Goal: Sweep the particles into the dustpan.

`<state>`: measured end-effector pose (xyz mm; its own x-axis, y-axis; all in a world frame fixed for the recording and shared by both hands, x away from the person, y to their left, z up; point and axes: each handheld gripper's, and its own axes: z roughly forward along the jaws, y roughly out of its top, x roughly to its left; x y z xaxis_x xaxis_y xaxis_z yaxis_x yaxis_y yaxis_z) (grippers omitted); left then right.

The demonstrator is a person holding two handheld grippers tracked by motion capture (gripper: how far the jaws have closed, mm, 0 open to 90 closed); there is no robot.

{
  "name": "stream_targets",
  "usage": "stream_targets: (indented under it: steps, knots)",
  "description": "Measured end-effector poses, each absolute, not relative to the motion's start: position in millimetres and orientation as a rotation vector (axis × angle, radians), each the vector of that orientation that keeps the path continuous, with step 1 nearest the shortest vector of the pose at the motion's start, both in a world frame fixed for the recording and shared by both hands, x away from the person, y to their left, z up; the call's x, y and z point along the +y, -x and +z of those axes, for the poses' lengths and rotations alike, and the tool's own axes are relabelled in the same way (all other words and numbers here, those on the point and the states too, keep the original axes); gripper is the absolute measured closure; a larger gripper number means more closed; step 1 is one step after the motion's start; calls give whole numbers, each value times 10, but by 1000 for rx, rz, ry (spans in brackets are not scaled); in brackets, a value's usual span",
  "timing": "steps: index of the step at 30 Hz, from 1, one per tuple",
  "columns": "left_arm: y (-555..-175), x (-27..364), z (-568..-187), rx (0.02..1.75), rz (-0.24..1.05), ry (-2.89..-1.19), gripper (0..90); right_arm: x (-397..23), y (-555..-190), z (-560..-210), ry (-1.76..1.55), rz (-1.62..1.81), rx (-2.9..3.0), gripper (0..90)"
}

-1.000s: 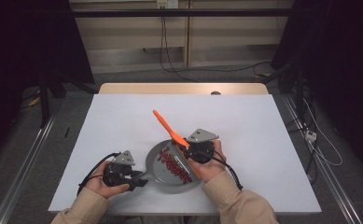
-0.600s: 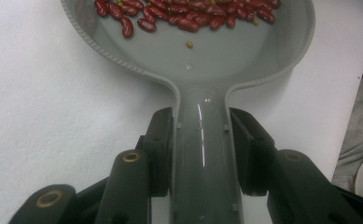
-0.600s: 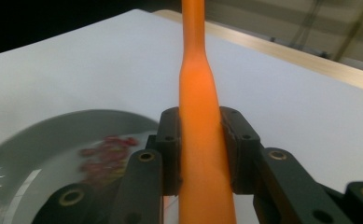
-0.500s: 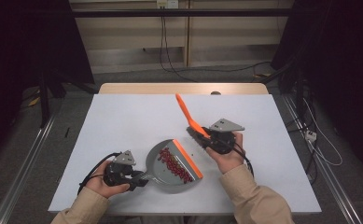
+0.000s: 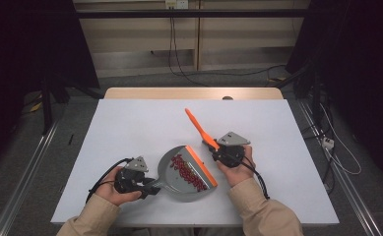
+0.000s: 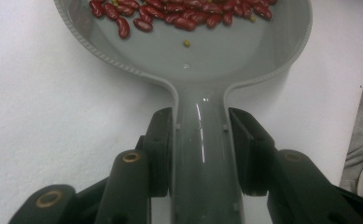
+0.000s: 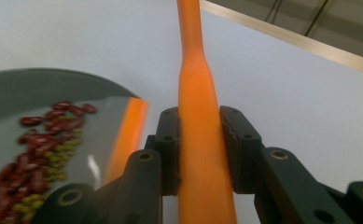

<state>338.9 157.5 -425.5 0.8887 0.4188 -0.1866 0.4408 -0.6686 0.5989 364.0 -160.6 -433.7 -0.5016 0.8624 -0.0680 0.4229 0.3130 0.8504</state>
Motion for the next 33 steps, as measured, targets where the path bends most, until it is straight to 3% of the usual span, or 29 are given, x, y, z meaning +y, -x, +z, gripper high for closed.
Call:
stream_targets:
  steps: [17,28,33]
  knots:
    - [-3402,1557,-4261,638,-38,-2373,625,-1185,-3469,-4225,-1098,1326,2136,711]
    - [-3369,1505,-4232,625,-20,-2387,553,-1456,-3515,-4091,-1134,1349,2044,711]
    - [-3403,1431,-4239,628,6,-2399,593,-1583,-3524,-4117,-1166,1325,2028,711]
